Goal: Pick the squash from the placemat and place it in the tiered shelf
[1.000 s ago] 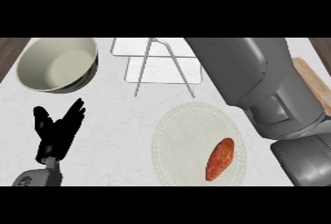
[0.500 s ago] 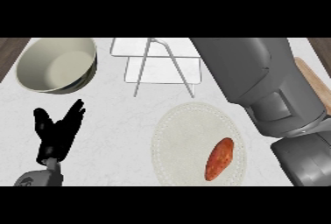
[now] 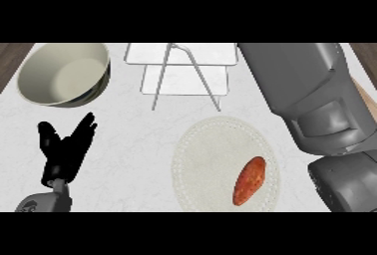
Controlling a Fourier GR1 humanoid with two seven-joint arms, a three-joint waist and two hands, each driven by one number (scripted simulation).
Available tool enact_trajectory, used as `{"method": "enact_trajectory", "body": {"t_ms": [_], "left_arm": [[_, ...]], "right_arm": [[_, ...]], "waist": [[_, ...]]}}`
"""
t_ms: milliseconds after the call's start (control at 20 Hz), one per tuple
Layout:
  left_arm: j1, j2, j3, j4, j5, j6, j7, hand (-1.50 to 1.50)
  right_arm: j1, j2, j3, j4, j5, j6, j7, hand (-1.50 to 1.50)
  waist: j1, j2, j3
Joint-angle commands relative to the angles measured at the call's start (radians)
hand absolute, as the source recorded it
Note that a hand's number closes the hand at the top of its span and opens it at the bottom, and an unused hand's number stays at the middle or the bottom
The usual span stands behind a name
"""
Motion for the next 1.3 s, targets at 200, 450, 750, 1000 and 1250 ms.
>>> {"method": "enact_trajectory", "body": {"t_ms": [200, 450, 750, 1000, 1250], "left_arm": [[0.066, 0.016, 0.006, -0.058, 0.028, -0.035, 0.031, 0.0], [0.026, -0.006, 0.008, 0.04, -0.014, 0.002, -0.018, 0.0], [0.058, -0.006, 0.017, -0.018, 0.018, -0.01, 0.026, 0.0], [0.075, 0.021, 0.058, 0.035, 0.018, -0.022, -0.034, 0.0], [0.052, 0.026, 0.033, -0.027, 0.022, -0.033, 0.049, 0.0]], "right_arm": [[0.001, -0.033, -0.104, -0.065, -0.073, -0.151, -0.002, -1.5], [0.023, -0.113, -0.055, -0.085, 0.03, -0.213, 0.089, -1.5], [0.114, -0.199, -0.111, -0.216, -0.004, -0.251, 0.146, -1.5], [0.266, -0.271, -0.132, -0.457, -0.098, -0.086, 0.2, -1.5], [0.377, -0.383, -0.179, -0.607, -0.212, 0.073, 0.19, -1.5]], "waist": [[0.001, -0.004, -0.005], [-0.025, -0.006, -0.006], [-0.033, -0.012, -0.004], [-0.055, -0.017, -0.004], [-0.038, -0.01, -0.004]]}}
